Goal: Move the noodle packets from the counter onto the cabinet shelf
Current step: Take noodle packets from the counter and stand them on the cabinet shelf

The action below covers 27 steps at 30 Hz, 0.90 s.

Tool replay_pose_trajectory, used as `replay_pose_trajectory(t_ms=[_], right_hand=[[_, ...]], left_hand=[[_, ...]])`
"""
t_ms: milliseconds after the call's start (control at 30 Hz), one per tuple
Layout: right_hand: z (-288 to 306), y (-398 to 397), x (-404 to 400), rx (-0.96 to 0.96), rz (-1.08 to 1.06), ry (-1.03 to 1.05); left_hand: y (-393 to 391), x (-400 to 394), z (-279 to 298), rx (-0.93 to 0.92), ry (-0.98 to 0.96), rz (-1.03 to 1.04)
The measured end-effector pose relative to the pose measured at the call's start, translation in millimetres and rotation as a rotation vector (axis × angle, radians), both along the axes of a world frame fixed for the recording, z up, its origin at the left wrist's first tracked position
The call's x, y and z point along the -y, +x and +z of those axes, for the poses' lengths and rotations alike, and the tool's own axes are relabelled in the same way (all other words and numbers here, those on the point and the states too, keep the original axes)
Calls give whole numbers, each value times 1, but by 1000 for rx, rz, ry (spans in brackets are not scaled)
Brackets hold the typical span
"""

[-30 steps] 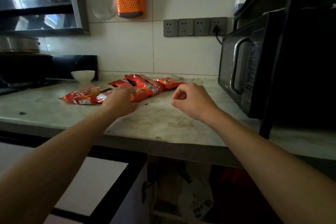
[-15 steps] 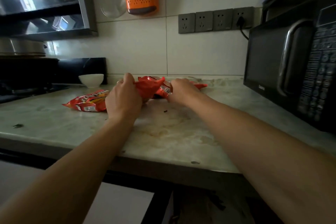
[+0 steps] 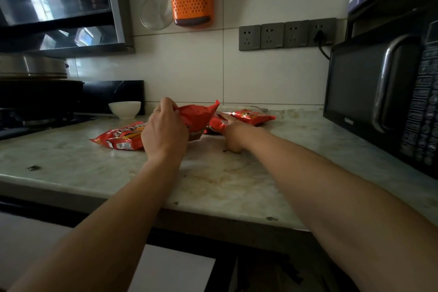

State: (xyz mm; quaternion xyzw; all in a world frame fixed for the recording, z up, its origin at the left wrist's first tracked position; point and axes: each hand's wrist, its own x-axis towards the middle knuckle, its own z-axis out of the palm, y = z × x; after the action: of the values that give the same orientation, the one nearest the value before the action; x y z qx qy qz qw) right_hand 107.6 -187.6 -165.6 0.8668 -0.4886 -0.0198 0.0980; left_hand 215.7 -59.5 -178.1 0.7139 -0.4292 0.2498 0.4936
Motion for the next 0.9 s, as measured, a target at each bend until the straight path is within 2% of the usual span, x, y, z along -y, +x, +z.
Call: replay_pose_trajectory(t_ms=[133, 300, 433, 500, 667, 900], right_hand=[[-5, -28, -30, 56, -20, 3], [3, -94, -96, 134, 14, -129], [22, -134, -133, 241, 31, -238], [27, -146, -136, 310, 17, -226], [17, -170, -141, 247, -107, 13], [7, -207, -181, 183, 2, 9]], left_hand=[[-2, -1, -3, -29, 0, -15], [-23, -21, 4, -70, -25, -89], [-45, -53, 1, 30, -3, -180], [-56, -72, -3, 113, 37, -256], [-87, -122, -11, 374, 250, -373], [-105, -131, 11, 364, 765, -415]])
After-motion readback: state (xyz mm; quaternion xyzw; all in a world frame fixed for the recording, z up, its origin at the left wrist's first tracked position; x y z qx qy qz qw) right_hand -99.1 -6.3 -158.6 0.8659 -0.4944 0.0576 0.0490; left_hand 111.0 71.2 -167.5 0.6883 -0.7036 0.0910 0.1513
